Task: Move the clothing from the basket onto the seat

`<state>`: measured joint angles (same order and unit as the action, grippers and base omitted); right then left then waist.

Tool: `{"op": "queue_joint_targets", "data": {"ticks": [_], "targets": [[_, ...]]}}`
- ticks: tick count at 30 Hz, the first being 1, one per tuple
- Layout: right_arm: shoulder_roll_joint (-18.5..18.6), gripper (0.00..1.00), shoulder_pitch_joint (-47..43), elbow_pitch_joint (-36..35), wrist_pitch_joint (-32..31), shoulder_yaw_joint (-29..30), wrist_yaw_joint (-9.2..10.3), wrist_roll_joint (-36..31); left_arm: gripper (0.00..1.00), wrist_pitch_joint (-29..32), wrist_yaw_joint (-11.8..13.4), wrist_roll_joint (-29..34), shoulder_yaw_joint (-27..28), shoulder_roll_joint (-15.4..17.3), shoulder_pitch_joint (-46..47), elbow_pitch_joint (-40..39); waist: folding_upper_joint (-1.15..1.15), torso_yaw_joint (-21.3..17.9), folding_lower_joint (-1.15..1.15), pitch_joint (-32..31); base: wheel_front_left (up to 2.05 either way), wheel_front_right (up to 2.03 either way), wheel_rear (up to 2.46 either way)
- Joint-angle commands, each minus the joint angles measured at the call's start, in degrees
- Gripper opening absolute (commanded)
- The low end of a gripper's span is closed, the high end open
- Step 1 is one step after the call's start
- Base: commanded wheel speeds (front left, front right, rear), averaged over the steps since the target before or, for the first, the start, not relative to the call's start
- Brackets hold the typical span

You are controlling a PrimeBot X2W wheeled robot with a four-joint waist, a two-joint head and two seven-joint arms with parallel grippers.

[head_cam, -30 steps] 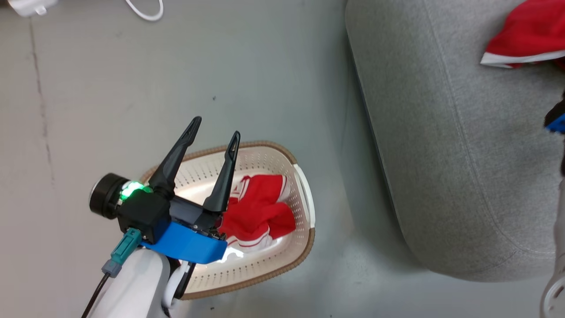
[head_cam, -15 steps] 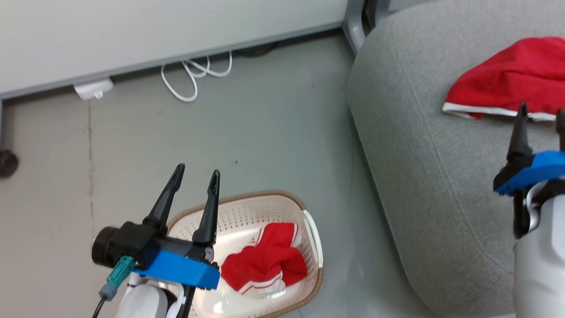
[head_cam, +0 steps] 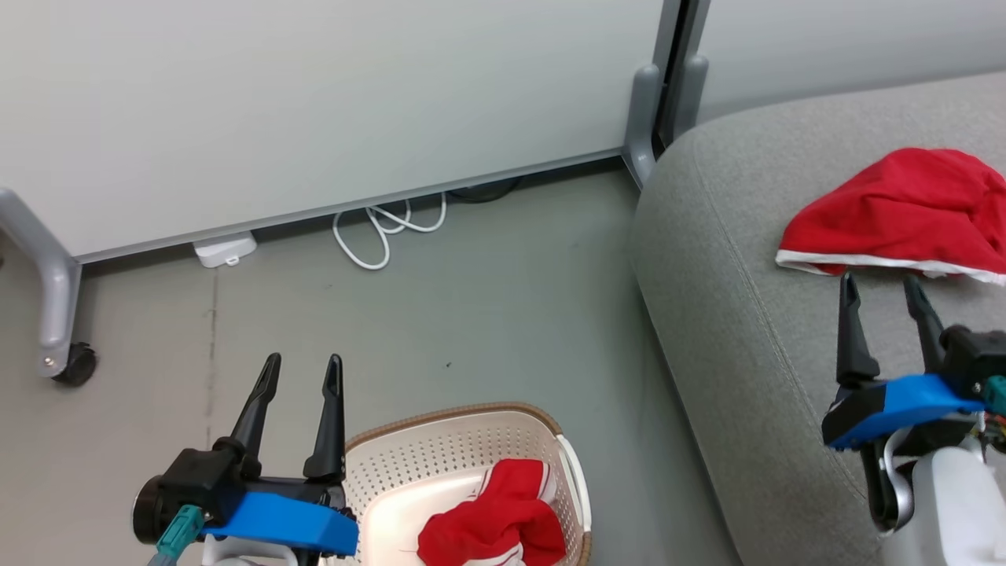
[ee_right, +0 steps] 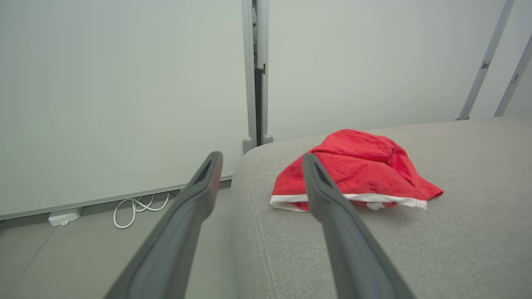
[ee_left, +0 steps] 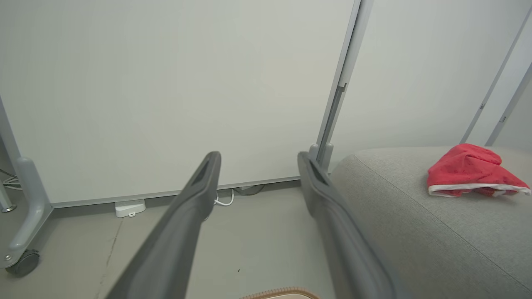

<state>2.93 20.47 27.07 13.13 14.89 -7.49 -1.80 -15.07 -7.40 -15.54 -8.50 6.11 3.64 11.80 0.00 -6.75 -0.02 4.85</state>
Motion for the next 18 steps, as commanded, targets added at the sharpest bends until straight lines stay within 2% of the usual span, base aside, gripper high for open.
{"op": "queue_joint_targets", "data": {"ticks": [1, 10, 18], "targets": [[-0.04, 1.0, -1.47, -1.02, 0.17, -0.72, -0.01, 1.1, 1.0, -0.16, -0.03, 0.25, 0.46, -0.01, -0.42, -0.03, 0.0, 0.78, 0.02, -0.77, 0.0, 0.0, 0.0], [-0.05, 1.0, -10.13, -6.88, -1.35, -5.68, -0.02, 5.0, 1.0, -0.16, -0.03, 0.11, 2.57, -0.23, -2.01, 2.66, 0.0, 4.71, 0.02, -3.38, 0.0, 0.0, 0.0], [-0.01, 1.0, -15.52, -11.39, -2.48, -8.3, -0.02, 4.79, 1.0, -0.16, -0.03, 0.41, 3.58, -0.09, -2.38, 5.75, 0.0, 7.67, 0.02, -4.61, 0.0, 0.0, 0.0]]}}
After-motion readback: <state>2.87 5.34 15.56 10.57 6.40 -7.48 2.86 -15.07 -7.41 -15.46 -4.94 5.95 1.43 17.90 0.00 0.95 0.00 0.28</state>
